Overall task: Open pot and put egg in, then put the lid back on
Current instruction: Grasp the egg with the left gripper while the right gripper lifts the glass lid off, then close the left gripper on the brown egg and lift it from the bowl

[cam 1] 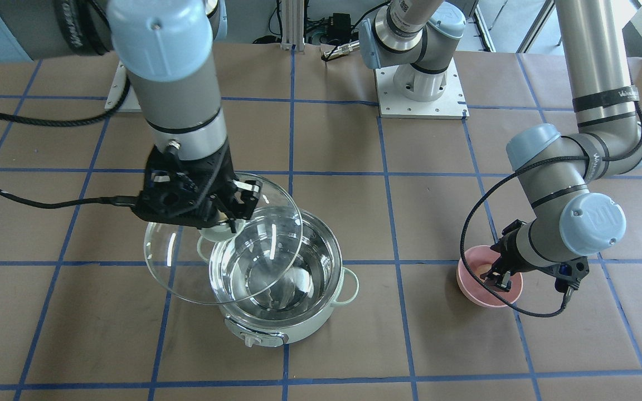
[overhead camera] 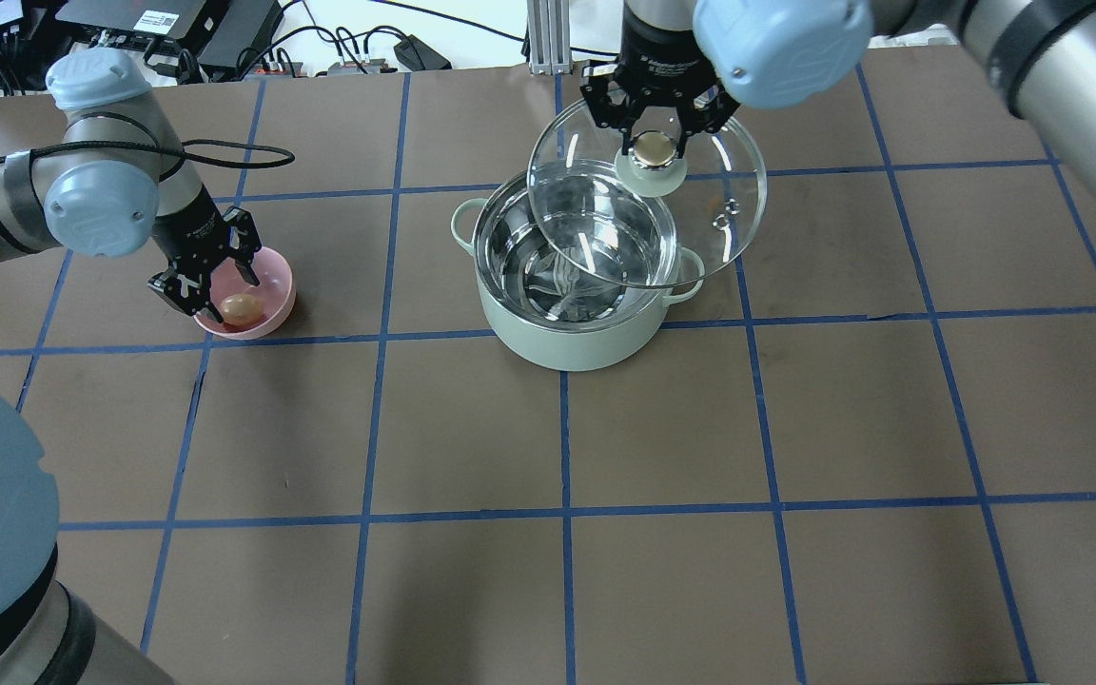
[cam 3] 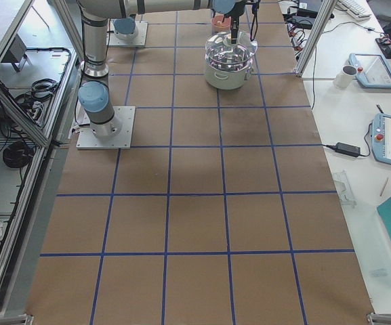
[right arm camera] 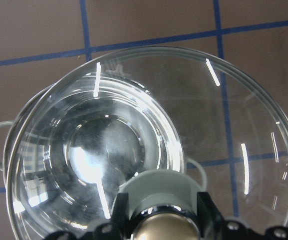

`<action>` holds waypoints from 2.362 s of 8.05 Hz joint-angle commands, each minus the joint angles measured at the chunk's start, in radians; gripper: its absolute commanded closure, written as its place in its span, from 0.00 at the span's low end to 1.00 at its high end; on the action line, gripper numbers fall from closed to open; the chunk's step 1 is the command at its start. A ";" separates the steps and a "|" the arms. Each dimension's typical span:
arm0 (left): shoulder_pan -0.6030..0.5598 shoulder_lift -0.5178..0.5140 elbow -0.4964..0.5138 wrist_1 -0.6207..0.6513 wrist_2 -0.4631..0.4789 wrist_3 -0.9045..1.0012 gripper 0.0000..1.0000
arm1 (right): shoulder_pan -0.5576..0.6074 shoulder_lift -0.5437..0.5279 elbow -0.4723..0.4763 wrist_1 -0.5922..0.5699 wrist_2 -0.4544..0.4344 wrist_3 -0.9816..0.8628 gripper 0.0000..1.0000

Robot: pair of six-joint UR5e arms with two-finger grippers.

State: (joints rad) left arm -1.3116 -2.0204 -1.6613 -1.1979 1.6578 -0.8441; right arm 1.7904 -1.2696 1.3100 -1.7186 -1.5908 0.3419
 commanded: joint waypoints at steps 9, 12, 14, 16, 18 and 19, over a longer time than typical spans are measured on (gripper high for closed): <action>0.000 -0.063 -0.003 0.054 -0.001 -0.007 0.27 | -0.259 -0.267 0.097 0.238 0.008 -0.362 0.60; 0.000 -0.075 -0.003 0.054 -0.001 -0.007 0.27 | -0.259 -0.264 0.098 0.238 0.006 -0.362 0.60; 0.000 -0.084 -0.003 0.055 -0.003 -0.007 0.36 | -0.259 -0.264 0.098 0.240 0.011 -0.362 0.59; 0.000 -0.084 -0.002 0.055 -0.003 -0.004 0.83 | -0.259 -0.266 0.098 0.243 0.006 -0.362 0.59; 0.000 -0.077 -0.001 0.051 -0.001 -0.004 1.00 | -0.258 -0.266 0.098 0.243 0.006 -0.362 0.59; 0.000 -0.067 0.000 0.049 -0.001 -0.003 1.00 | -0.258 -0.264 0.098 0.243 0.006 -0.362 0.59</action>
State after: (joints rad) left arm -1.3116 -2.0996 -1.6629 -1.1459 1.6563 -0.8484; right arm 1.5320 -1.5354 1.4082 -1.4760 -1.5833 -0.0199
